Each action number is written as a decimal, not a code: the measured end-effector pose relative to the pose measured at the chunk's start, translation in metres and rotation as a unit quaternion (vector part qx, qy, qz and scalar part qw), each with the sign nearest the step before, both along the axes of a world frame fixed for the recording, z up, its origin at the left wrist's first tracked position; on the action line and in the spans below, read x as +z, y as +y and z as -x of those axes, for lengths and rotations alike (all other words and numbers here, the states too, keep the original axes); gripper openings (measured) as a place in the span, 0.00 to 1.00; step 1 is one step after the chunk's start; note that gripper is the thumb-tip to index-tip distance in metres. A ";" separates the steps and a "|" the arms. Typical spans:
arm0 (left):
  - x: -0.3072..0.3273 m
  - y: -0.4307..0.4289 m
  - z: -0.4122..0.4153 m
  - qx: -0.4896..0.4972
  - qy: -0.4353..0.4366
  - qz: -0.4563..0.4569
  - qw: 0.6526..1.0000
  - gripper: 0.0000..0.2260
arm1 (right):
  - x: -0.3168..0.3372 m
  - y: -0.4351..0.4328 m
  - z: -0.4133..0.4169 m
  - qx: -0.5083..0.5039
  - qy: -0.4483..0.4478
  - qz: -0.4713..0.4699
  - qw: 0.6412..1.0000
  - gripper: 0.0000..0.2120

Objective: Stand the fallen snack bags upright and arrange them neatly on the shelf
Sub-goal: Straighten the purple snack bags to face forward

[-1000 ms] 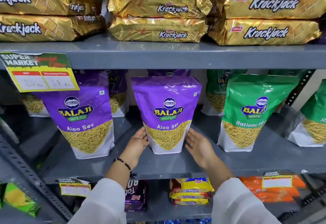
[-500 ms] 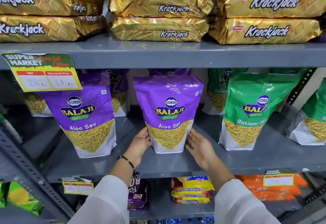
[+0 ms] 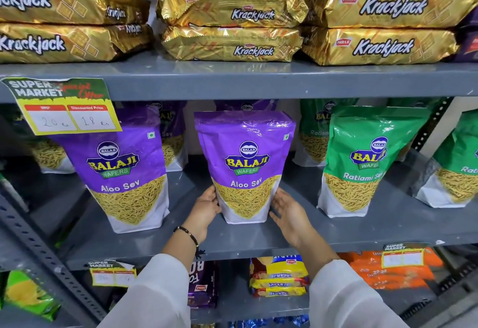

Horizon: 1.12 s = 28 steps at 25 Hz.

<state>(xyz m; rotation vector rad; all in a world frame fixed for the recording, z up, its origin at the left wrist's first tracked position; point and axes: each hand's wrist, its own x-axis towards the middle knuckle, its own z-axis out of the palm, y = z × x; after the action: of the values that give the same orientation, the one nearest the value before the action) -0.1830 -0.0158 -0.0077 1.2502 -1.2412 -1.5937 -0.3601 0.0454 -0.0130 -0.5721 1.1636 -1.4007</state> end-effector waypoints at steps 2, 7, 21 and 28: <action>0.002 0.003 0.003 0.006 0.004 0.001 1.000 0.31 | -0.001 0.000 0.000 0.001 0.003 -0.001 1.000 0.10; 0.005 0.005 0.007 0.035 0.021 -0.001 0.999 0.31 | -0.001 -0.003 0.006 0.016 0.031 -0.013 0.999 0.13; 0.002 0.033 -0.126 0.325 0.232 0.088 0.912 0.11 | 0.032 0.012 -0.077 0.045 -0.073 0.007 0.996 0.10; 0.010 0.002 -0.200 0.346 0.160 0.107 0.918 0.16 | 0.007 -0.040 -0.160 0.042 -0.059 0.000 0.997 0.19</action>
<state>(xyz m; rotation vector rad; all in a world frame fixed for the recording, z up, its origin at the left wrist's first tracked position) 0.0173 -0.0140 0.0022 1.0647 -0.6336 -1.0480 -0.2000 0.0055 -0.0065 -0.5253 1.0332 -1.3440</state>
